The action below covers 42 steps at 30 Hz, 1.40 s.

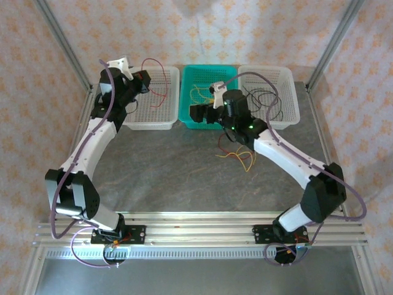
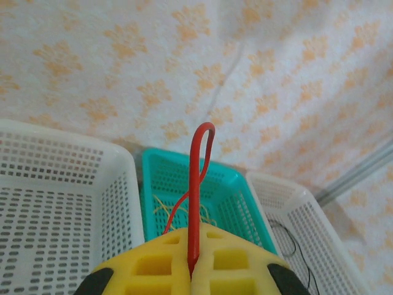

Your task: Untangle the cables

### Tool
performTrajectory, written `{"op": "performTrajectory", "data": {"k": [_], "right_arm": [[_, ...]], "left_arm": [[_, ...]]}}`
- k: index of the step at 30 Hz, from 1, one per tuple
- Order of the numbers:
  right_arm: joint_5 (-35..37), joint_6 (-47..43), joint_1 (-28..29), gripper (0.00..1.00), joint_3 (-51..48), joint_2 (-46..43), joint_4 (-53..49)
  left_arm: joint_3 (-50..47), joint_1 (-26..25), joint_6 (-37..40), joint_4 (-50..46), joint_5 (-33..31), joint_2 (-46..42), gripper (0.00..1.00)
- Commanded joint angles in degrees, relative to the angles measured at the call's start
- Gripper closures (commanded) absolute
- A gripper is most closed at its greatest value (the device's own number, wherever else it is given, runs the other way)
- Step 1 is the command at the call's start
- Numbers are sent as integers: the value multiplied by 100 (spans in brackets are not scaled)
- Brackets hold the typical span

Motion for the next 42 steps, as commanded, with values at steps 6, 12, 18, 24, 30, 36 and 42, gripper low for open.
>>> {"op": "performTrajectory", "data": {"k": [6, 12, 18, 24, 30, 36, 42], "right_arm": [[47, 703, 15, 12, 1058, 954, 374], [26, 939, 33, 3, 1180, 1107, 369], [571, 1051, 33, 0, 1168, 1027, 91], [962, 1195, 33, 0, 1025, 876, -88], [978, 1396, 34, 0, 755, 676, -140], [697, 1217, 31, 0, 37, 154, 65], [1113, 1040, 33, 0, -490, -390, -414]], "left_arm": [[134, 380, -1191, 1125, 447, 945, 100], [672, 451, -1459, 968, 531, 1827, 100], [1208, 471, -1572, 331, 103, 2675, 100], [1557, 476, -1530, -267, -1, 3176, 72], [1549, 476, -1308, -575, -178, 3051, 23], [1409, 409, -1014, -1010, -479, 2673, 8], [719, -8, -687, -1024, -917, 1676, 8]]}}
